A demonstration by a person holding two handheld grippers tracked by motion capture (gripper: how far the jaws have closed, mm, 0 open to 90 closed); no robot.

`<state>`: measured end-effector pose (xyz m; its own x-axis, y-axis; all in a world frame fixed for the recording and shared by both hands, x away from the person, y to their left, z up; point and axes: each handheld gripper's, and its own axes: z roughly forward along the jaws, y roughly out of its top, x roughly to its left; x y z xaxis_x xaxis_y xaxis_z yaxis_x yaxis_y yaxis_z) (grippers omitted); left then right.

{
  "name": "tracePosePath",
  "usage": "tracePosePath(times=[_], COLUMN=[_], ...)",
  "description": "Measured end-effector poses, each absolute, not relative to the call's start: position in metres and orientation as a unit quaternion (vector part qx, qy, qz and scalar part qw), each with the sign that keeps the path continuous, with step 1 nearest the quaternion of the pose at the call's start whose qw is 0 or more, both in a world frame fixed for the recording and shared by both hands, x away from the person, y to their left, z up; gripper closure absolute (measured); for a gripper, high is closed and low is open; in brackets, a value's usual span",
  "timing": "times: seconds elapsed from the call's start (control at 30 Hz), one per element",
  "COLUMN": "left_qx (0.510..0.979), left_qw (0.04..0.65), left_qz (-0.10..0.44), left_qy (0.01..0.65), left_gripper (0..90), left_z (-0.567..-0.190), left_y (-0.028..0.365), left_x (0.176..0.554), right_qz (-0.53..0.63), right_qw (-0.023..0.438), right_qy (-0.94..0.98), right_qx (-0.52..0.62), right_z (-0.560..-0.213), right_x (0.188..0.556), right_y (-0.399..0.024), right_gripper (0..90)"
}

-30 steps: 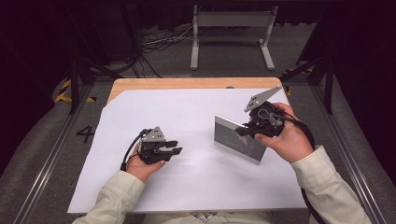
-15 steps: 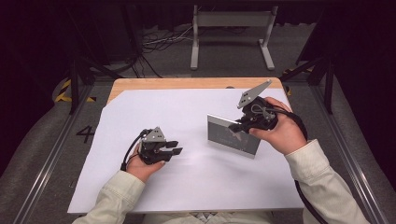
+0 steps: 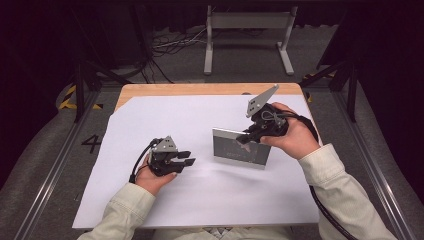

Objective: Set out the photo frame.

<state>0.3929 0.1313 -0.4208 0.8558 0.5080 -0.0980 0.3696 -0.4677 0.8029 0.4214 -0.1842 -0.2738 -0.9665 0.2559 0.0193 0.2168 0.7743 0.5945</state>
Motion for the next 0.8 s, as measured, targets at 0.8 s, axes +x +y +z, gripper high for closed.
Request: tracePosePath(times=[0.8], left_qx=[0.845], left_qw=[0.444], left_qz=[0.088], left_qy=[0.285], left_gripper=[64.7], left_z=[-0.423], left_y=[0.152], left_x=[0.381], right_qz=[0.304], right_qw=[-0.027], right_qy=[0.952], right_qx=[0.040], right_z=[-0.298], right_x=[0.445], right_y=[-0.161], right_gripper=[83.9])
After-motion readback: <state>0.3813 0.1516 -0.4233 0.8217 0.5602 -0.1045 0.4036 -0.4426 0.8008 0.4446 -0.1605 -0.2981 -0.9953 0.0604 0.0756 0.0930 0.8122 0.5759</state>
